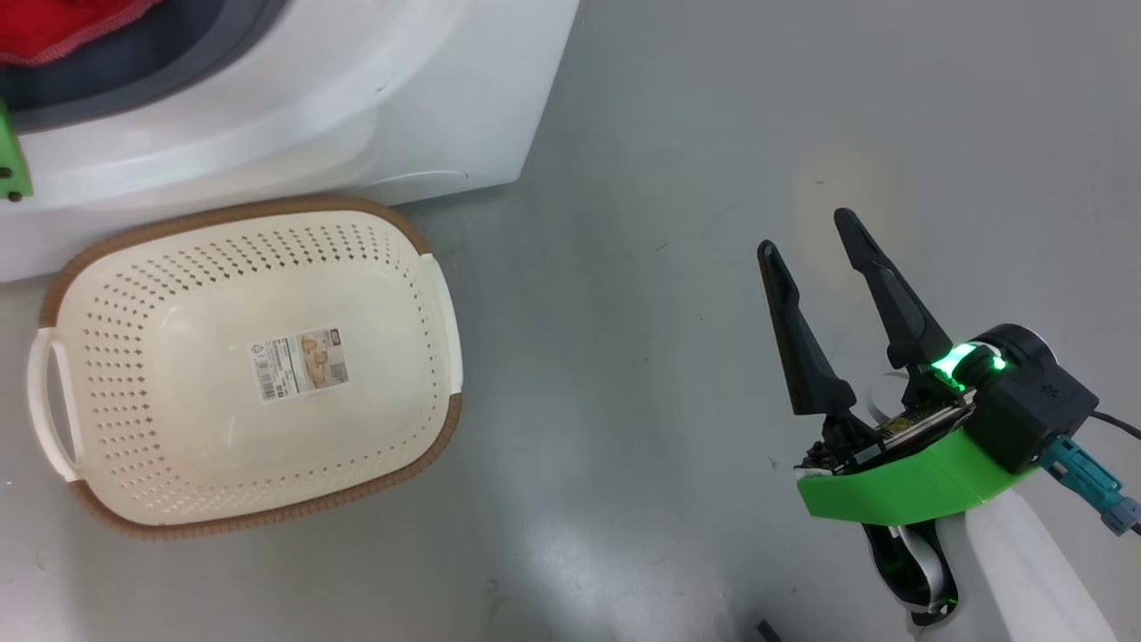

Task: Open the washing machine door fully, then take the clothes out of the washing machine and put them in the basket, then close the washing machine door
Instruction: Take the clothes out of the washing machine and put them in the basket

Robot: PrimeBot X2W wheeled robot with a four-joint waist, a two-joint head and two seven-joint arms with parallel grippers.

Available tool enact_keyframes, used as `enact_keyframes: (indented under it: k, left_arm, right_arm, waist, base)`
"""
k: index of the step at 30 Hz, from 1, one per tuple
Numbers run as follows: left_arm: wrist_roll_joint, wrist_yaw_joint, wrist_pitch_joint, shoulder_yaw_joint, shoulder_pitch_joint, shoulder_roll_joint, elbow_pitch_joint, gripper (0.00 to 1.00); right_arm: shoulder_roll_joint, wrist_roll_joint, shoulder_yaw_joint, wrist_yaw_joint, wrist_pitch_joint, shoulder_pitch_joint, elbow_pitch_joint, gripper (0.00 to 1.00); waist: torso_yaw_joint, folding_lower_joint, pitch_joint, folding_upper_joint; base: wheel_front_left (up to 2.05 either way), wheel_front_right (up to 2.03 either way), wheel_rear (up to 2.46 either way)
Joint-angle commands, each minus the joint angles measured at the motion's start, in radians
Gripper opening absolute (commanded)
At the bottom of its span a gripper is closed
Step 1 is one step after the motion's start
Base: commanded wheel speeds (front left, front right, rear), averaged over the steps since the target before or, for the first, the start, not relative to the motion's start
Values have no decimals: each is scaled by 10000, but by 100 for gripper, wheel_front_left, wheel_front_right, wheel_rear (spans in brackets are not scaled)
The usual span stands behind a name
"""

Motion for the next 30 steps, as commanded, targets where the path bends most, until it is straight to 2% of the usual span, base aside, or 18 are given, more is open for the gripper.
enact_keyframes:
  k: [1, 7, 16, 30]
  left_arm:
    - [-178, -122, -201, 250, 138, 412, -302, 0]
    - [-547, -401, -996, 476, 587, 382, -982, 0]
    - [-917, -600, -1298, 839, 1884, 367, -2588, 0]
    - [-1185, -369, -1307, 1451, 4475, -6, -5490, 0]
  right_arm:
    - [-16, -36, 183, 63, -63, -101, -209, 100]
    - [-16, -37, 124, 63, -63, -94, -209, 100]
    - [-16, -17, 52, 63, -63, -68, -206, 100]
    - [-16, -32, -75, 63, -63, 287, -144, 100]
  waist:
    - [45, 0, -39, 0]
    - [190, 0, -162, 0]
    - [378, 0, -533, 0]
    - [595, 0, -1517, 0]
  base:
    - [0, 0, 0]
    - [0, 0, 0]
    - [0, 0, 0]
    - [0, 0, 0]
